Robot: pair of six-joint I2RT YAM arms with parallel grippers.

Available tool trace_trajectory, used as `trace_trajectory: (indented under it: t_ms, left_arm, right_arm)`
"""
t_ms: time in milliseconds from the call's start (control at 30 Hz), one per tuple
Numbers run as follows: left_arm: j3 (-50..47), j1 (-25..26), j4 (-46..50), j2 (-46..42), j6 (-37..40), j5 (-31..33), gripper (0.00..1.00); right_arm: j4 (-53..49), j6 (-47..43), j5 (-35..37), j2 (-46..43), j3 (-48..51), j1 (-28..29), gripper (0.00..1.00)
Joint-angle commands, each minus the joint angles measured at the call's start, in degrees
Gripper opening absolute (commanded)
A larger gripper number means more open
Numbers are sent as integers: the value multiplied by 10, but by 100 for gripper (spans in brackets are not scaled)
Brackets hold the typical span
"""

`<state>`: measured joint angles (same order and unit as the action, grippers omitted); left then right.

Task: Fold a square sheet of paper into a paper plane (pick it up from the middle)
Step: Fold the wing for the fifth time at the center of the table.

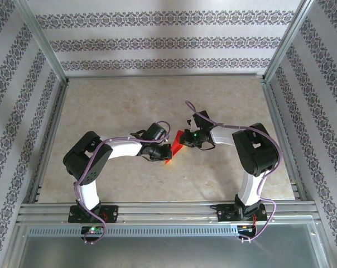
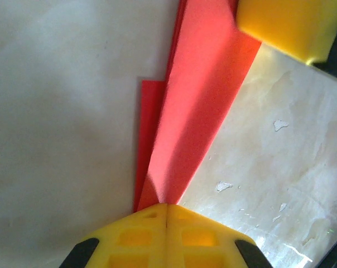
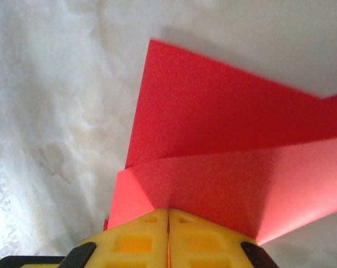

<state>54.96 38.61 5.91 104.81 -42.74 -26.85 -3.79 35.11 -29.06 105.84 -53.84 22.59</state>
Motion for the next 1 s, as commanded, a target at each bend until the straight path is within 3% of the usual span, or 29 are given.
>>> trace_trajectory:
  t_ms: [0,667,967]
  left_arm:
    - [-28,-1,86,11,14,24,0]
    - [-31,-1,89,11,20,21,0]
    - [-14,-1,91,12,21,19,0]
  right_arm:
    - [-16,-38,31,18,-24,-15,9]
    - [28,-21,7,70,-77,-148,10]
    - [27,-27,-2,-62,-26,-136,12]
